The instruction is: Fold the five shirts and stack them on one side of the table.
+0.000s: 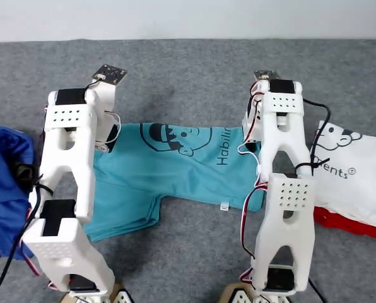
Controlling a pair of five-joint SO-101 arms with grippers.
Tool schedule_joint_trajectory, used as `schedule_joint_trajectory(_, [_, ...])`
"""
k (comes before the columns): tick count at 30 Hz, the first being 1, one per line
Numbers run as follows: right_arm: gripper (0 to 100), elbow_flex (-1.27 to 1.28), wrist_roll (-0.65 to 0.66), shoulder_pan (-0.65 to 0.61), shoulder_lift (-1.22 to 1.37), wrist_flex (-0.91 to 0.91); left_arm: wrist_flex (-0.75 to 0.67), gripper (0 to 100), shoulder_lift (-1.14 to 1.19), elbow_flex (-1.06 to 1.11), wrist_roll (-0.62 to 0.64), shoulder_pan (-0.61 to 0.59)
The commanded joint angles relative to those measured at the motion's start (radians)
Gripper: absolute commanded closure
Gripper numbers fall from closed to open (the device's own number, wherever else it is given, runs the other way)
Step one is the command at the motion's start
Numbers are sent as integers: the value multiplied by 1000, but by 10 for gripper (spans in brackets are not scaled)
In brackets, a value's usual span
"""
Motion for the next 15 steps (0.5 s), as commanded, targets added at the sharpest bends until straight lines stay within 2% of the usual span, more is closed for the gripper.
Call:
schedule_joint_trajectory(1, [926,-46,11,18,-53,-19,11,994,-60,-30,-11,9])
schedule_joint_trajectory(15, [930,-40,12,21,-33,-70,29,994,-58,-33,-11,9])
